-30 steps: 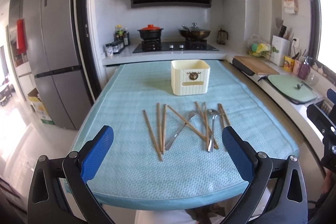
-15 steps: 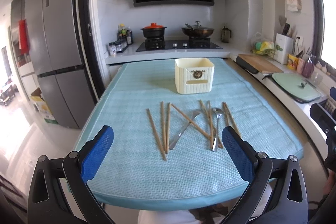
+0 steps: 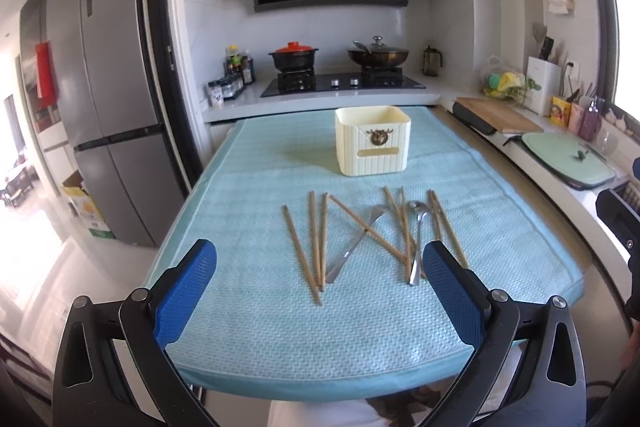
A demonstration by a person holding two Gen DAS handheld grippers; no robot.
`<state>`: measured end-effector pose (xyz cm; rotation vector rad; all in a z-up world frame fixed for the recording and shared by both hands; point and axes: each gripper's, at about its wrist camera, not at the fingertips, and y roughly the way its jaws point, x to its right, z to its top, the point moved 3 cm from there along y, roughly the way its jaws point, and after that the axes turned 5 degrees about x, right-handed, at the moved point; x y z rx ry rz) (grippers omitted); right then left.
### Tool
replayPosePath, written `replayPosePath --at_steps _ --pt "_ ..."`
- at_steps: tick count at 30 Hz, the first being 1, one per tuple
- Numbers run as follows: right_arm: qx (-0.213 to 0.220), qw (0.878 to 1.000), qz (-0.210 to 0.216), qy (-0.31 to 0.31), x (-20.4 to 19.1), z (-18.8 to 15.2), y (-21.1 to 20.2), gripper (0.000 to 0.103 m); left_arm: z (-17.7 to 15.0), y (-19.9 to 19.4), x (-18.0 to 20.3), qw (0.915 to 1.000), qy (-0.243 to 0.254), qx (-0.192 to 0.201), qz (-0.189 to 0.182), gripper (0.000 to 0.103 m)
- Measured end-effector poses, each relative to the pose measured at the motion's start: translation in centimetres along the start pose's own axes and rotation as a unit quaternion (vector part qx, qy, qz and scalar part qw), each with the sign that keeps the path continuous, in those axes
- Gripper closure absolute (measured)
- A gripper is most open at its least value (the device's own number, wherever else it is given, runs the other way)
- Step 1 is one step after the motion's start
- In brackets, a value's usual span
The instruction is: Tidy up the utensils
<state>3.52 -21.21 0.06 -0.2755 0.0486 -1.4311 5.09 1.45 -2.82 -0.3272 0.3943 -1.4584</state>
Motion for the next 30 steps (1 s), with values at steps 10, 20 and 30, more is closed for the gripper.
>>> replayPosePath --at_steps 10,20,30 --pt "-0.001 1.0 0.0 0.0 -0.1 0.0 0.1 0.0 -0.3 0.1 0.2 1.0 0.002 -0.002 0.0 0.0" --pt "-0.001 1.0 0.0 0.0 -0.1 0.0 0.1 0.0 -0.3 0.2 0.1 1.0 -0.001 -0.002 -0.002 0.0" --pt "0.004 1.0 0.001 0.0 -0.3 -0.4 0.2 0.0 -0.6 0.3 -1.3 0.9997 -0.019 0.004 -0.012 0.0"
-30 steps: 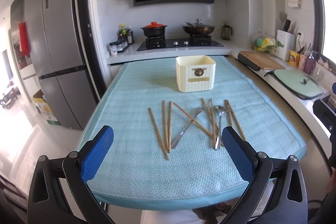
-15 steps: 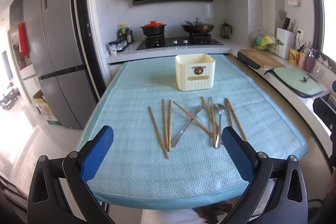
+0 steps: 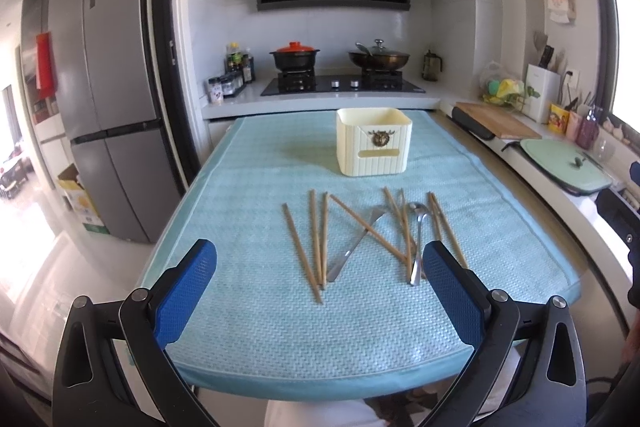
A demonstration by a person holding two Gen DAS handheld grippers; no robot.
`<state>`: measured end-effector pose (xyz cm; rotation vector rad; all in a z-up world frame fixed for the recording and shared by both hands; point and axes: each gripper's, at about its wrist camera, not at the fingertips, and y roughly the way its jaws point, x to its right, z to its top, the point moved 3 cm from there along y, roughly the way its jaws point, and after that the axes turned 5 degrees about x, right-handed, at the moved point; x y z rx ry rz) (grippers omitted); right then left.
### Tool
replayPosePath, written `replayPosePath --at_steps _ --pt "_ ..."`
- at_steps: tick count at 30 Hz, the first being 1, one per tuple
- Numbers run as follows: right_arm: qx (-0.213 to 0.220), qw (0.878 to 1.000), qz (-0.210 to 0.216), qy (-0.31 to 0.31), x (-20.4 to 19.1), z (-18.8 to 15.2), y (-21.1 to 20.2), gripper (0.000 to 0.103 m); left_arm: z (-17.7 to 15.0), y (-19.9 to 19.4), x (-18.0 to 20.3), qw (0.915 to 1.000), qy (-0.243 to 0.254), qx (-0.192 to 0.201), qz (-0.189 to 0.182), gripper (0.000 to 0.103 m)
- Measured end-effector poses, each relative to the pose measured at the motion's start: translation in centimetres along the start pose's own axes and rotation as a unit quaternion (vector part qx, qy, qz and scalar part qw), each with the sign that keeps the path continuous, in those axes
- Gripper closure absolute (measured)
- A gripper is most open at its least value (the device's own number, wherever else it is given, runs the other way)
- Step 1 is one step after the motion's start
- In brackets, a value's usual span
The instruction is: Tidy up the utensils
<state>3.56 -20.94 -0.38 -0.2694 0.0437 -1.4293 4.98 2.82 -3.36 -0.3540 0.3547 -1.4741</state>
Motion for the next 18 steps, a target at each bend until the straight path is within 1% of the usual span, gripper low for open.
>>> replayPosePath --at_steps 4,6,9,14,18 --pt "-0.002 1.0 -0.002 0.012 0.7 -0.1 0.5 0.0 -0.1 1.0 -1.7 0.9993 -0.033 -0.01 -0.013 0.0" --pt "-0.006 1.0 -0.006 0.011 1.2 -0.4 1.0 0.0 -0.2 1.7 -2.5 0.9988 -0.044 -0.018 -0.008 0.0" --pt "-0.017 1.0 -0.016 0.007 2.0 -1.0 2.1 0.0 -0.7 3.1 -3.2 0.9985 -0.047 -0.027 0.006 0.0" --pt "-0.05 0.998 -0.032 0.004 3.6 -2.6 5.1 0.0 -1.3 6.5 -4.2 0.997 -0.055 -0.054 0.013 0.0" --pt "-0.097 0.995 -0.024 0.021 4.5 -4.8 8.6 0.0 -1.3 10.1 -5.3 0.9947 -0.069 -0.077 0.005 0.0"
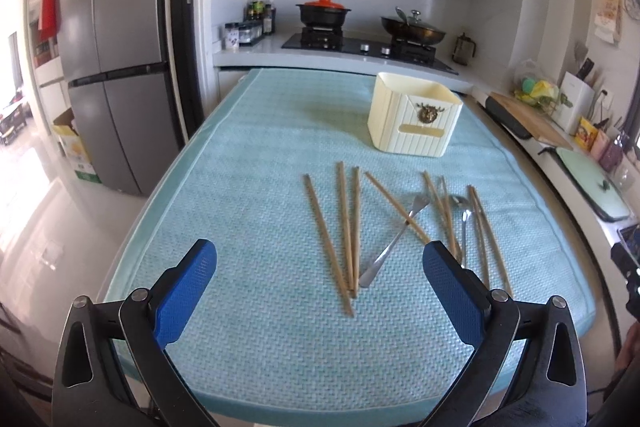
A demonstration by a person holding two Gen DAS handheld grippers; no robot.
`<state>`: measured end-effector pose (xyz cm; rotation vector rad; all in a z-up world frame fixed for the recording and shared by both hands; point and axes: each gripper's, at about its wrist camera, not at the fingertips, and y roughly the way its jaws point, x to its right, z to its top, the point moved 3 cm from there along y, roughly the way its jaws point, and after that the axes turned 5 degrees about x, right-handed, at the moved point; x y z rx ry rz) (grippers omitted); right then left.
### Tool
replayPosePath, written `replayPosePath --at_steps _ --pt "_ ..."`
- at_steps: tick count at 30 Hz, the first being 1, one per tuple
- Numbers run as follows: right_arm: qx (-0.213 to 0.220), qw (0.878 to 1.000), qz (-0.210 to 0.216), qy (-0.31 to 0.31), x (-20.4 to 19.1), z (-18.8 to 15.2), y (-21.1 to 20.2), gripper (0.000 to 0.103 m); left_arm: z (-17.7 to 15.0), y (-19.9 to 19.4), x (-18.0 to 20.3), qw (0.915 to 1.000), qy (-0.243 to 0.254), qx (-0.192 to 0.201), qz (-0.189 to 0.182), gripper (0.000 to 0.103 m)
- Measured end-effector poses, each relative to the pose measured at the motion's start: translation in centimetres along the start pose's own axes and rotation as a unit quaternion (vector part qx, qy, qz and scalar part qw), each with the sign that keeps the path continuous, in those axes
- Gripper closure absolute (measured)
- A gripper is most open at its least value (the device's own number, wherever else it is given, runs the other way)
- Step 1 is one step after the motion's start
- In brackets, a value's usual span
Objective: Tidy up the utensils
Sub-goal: 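Lower the left gripper onto a wooden chopstick and close it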
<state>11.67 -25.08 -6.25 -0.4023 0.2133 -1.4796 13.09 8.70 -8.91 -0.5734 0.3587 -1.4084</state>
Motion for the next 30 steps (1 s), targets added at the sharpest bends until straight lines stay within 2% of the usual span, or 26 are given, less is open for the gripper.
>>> replayPosePath --at_steps 3,5,11,14,19,25,30 --pt "-0.038 0.999 0.021 0.014 0.0 -1.3 2.8 0.005 0.6 3.1 -0.6 0.9997 -0.011 -0.02 -0.008 0.0" --pt "-0.058 0.998 0.029 0.015 0.0 -1.9 4.7 0.016 0.9 5.1 -1.0 0.9994 -0.013 -0.032 -0.009 0.0" --pt "-0.098 0.994 0.048 0.032 -0.2 -2.5 9.1 0.033 1.3 11.3 -0.7 0.9974 -0.003 -0.071 -0.003 0.001" --pt "-0.111 0.991 0.057 0.04 -0.3 -2.5 10.6 0.038 1.0 14.8 -1.0 0.9951 -0.002 -0.098 0.012 0.001" --pt "-0.127 0.988 0.067 0.048 -0.2 -2.5 12.2 0.04 0.1 19.2 -1.4 0.9898 0.011 -0.136 0.041 0.002" --pt "-0.164 0.979 0.093 0.071 0.4 -2.7 15.6 0.045 -0.7 21.8 -1.1 0.9833 0.052 -0.163 0.062 0.008" --pt "-0.202 0.97 0.124 0.054 -0.9 -3.2 19.9 0.06 -1.0 22.3 -1.3 0.9816 0.065 -0.171 0.054 0.008"
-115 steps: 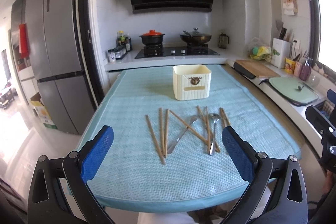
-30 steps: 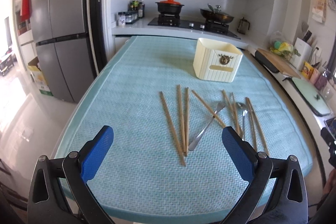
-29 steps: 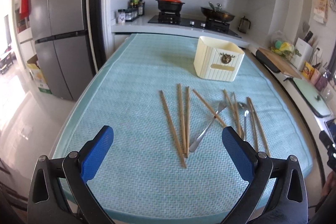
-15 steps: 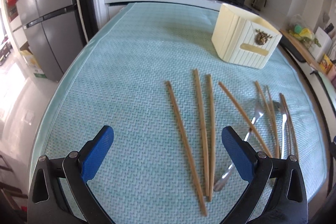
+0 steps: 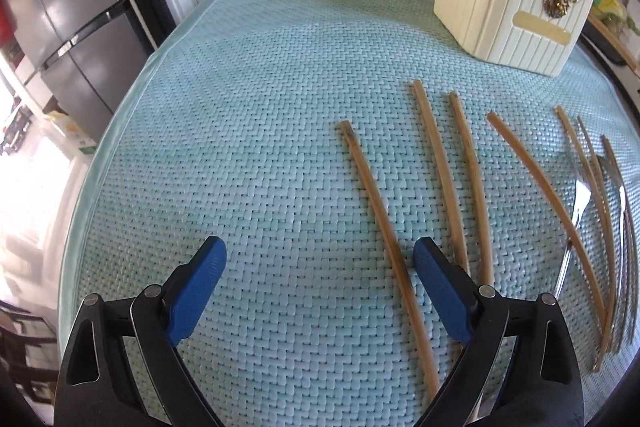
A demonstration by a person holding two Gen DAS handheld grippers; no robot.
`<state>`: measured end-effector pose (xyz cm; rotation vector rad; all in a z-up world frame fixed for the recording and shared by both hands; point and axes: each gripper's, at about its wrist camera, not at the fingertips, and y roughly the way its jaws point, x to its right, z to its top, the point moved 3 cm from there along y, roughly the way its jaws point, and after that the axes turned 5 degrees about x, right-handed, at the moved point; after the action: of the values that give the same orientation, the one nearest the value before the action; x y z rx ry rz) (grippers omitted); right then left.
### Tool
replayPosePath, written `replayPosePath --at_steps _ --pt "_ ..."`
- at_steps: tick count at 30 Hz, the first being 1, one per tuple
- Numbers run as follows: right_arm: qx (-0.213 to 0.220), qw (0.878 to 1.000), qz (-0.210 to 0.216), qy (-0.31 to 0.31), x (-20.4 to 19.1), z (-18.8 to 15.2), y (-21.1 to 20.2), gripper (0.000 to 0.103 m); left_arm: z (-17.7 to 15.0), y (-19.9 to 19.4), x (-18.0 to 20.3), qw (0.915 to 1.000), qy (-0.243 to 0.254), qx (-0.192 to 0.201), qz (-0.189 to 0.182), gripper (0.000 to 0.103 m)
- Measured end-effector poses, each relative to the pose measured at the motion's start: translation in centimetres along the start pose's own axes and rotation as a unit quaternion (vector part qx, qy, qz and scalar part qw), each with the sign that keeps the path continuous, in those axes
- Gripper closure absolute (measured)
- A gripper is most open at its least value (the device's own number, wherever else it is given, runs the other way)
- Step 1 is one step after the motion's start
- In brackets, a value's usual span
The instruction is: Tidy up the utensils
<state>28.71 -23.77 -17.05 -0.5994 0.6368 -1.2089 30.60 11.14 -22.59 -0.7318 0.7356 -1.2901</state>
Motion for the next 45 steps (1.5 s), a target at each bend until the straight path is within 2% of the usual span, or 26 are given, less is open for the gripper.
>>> replayPosePath --at_steps 2,6,8,9,11,18,21,24,26,30,32,33,34,38,45 --pt "-0.018 1.0 0.011 -0.008 -0.3 0.3 1.9 0.068 0.1 0.1 -0.2 0.9999 0.001 -0.003 -0.009 0.008" --pt "-0.047 0.998 0.01 -0.028 -0.8 0.7 5.0 0.077 0.2 0.5 -0.4 0.9995 0.002 -0.013 -0.027 0.01" --pt "-0.059 0.998 0.003 -0.036 -0.8 0.6 5.8 0.09 0.3 0.4 -0.6 0.9993 0.008 -0.015 -0.032 0.016" --pt "-0.059 0.997 -0.003 -0.04 -0.8 0.6 5.8 0.092 0.6 0.6 -0.8 0.9991 0.012 -0.017 -0.035 0.018" --pt "-0.066 0.997 -0.012 -0.045 -0.7 0.4 5.5 0.093 0.8 0.6 -1.0 0.9986 0.016 -0.023 -0.046 0.022" --pt "-0.094 0.994 -0.021 -0.053 -0.2 1.7 6.7 0.093 3.0 2.2 -1.8 0.9961 0.024 -0.042 -0.075 0.025" --pt "-0.105 0.993 -0.019 -0.054 0.1 2.9 7.4 0.091 3.6 2.6 -1.7 0.9964 0.023 -0.044 -0.069 0.029" --pt "-0.116 0.992 -0.01 -0.043 0.5 4.0 8.4 0.086 4.3 2.8 -0.9 0.9959 0.033 -0.045 -0.071 0.042" --pt "-0.121 0.992 -0.006 -0.045 0.8 4.8 9.3 0.085 4.7 2.8 -0.1 0.995 0.043 -0.047 -0.077 0.06" --pt "-0.128 0.991 0.005 -0.037 1.1 6.1 10.6 0.085 5.3 3.0 0.7 0.9938 0.042 -0.05 -0.09 0.082" --pt "-0.126 0.991 0.005 -0.033 1.5 6.7 11.4 0.086 5.6 3.1 0.9 0.994 0.037 -0.048 -0.091 0.094" --pt "-0.126 0.992 0.002 -0.034 1.6 7.0 11.6 0.088 5.7 3.2 0.9 0.994 0.033 -0.046 -0.094 0.094" --pt "-0.125 0.992 0.0 -0.034 1.7 7.2 11.8 0.095 5.8 3.3 0.9 0.9938 0.028 -0.045 -0.098 0.097" --pt "-0.108 0.994 0.005 -0.012 2.9 7.8 11.6 0.096 6.0 2.3 0.2 0.9923 -0.001 -0.033 -0.119 0.1" --pt "-0.012 0.999 0.038 0.007 2.9 9.3 3.6 0.096 6.8 -4.8 -0.9 0.9878 -0.016 0.046 -0.148 0.101"
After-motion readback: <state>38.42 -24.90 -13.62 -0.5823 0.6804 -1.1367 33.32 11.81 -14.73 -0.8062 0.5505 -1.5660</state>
